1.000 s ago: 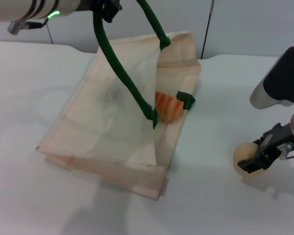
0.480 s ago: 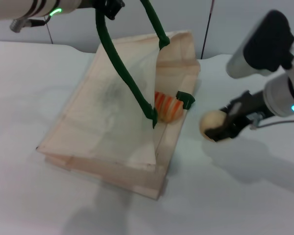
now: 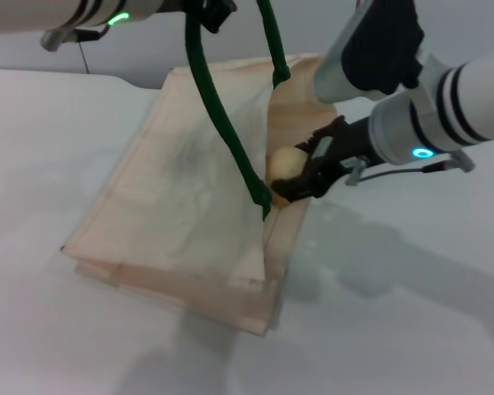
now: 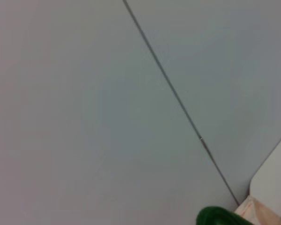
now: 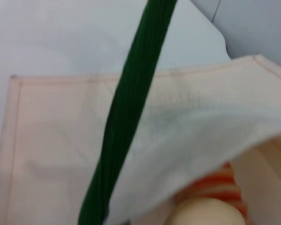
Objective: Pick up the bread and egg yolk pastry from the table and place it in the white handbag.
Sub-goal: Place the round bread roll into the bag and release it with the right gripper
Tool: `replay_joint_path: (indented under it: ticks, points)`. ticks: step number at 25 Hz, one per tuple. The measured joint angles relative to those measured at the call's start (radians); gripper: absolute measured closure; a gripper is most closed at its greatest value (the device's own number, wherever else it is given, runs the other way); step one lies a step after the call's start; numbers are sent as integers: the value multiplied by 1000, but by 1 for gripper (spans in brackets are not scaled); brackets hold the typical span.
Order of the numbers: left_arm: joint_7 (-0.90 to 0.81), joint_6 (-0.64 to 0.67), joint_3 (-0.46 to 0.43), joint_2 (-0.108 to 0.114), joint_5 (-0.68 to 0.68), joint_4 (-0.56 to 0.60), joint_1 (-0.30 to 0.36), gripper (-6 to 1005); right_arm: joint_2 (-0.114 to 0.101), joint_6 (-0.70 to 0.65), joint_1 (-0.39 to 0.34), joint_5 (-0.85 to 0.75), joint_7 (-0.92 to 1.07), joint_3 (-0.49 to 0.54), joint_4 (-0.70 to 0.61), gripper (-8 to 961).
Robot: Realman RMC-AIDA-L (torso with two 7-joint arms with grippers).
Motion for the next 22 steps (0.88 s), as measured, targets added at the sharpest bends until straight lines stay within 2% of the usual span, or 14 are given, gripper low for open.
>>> replay_joint_path:
  ticks: [7,16,22]
  points:
    - [-1,0,25,-1,-4,7,-4,816,0,105,45,99,-57,-20,113,295]
    - [-13,0,39,0,-11,10,-25,813,2,187,61,226,-141,-83,120,300]
    - [-13,9,40,0,-13,26,-30,811,3,233,93,247,-145,-133,154,302]
